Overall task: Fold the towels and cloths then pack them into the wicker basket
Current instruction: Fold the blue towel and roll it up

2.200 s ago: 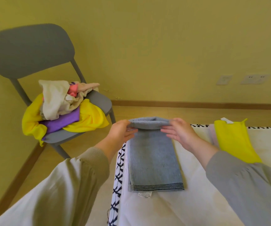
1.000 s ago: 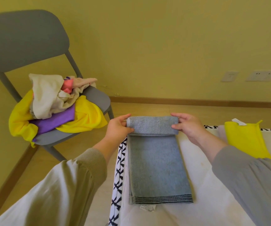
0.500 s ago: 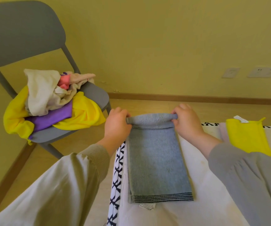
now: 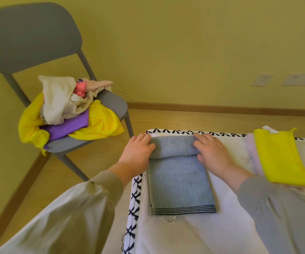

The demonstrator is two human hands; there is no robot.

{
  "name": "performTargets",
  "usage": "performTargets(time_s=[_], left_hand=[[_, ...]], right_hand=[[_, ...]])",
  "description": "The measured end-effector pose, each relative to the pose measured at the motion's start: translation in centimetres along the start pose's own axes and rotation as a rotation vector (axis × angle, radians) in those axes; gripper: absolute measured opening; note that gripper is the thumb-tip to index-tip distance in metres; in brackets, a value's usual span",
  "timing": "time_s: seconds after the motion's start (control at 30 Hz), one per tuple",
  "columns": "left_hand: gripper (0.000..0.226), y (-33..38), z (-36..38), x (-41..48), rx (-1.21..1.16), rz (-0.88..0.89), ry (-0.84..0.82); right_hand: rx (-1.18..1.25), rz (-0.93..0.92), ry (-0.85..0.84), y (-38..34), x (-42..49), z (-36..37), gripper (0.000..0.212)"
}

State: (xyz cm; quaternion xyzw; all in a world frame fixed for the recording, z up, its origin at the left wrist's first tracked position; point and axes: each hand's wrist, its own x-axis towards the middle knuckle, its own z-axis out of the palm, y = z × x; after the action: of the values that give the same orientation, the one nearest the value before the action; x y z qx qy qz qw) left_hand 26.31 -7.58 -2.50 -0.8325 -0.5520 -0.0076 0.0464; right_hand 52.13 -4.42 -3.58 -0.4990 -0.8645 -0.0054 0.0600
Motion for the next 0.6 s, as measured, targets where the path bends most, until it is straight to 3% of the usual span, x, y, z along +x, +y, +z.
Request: performTargets(time_s=[0.1, 0.2, 0.33, 0.37, 0.43, 0.47, 0.53, 0.6], left_hand=[[0.026, -0.5, -0.1, -0.1, -0.167, -0.064, -0.078], [0.028, -0.7, -0.3, 0.9, -0.351, -0.190, -0.139], [0.012, -0.3, -0.4, 1.6, -0.500, -0.350, -0.150], [0.020, -0.2, -0.4, 1.8, -0.518, -0.375, -0.163], [0.049, -0.2, -0.6, 2.2, -0.555, -0.376, -0.220], [0.063, -0.3, -0.7, 2.4, -0.565, -0.365, -0.266], [0.075, -0.4, -0.9, 2.8, -0.533, -0.357, -0.337], [0.072, -0.5, -1.2, 3.1, -0.432, -0.321, -0.328]], right_hand=[[0.104, 0.071, -0.022, -0.3, 0.0, -0.1, 0.013], [0.152, 0.174, -0.030, -0.2, 1.0, 0.1, 0.020], [0.361, 0.296, -0.106, -0.5, 2.3, -0.3, 0.017], [0.429, 0.329, -0.162, -0.6, 2.6, -0.6, 0.021], [0.502, 0.349, -0.293, -0.7, 3.1, -1.0, 0.052], [0.473, 0.323, -0.336, -0.7, 3.4, -1.2, 0.057], [0.400, 0.264, -0.352, -0.7, 3.7, -1.5, 0.048], [0.362, 0.244, -0.334, -0.7, 3.8, -1.8, 0.042]])
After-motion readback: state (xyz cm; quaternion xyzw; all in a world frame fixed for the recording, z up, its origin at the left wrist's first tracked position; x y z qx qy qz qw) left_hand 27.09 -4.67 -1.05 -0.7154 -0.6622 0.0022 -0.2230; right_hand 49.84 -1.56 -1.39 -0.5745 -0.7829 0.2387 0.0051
